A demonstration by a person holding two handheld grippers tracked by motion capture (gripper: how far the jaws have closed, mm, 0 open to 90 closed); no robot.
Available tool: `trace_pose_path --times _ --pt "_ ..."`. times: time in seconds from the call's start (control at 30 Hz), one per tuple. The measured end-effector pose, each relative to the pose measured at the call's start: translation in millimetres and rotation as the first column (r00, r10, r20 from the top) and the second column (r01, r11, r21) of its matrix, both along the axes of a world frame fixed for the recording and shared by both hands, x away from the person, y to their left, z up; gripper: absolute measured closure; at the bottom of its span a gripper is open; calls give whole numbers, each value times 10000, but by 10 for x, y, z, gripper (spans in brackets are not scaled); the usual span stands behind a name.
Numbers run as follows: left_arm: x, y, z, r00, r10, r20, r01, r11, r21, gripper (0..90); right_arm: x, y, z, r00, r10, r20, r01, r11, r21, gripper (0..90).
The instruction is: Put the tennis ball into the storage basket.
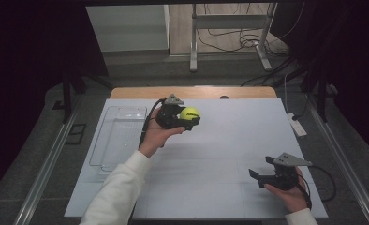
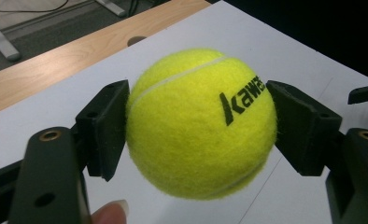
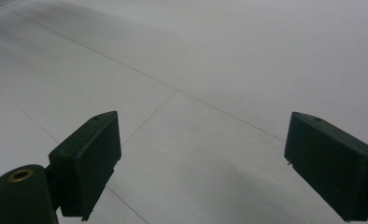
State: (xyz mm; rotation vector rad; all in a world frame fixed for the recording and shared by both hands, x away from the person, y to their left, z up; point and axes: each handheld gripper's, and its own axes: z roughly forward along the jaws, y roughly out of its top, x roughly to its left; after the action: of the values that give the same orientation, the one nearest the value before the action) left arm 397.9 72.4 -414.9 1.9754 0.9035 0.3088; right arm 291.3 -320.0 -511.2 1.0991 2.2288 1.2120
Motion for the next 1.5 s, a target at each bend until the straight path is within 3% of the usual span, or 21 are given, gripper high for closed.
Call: trace_pose_path --times 1.5 --pt "3 376 23 9963 847 157 -842 9960 -308 267 3 3 -7 10000 -27 -23 26 10000 -69 111"
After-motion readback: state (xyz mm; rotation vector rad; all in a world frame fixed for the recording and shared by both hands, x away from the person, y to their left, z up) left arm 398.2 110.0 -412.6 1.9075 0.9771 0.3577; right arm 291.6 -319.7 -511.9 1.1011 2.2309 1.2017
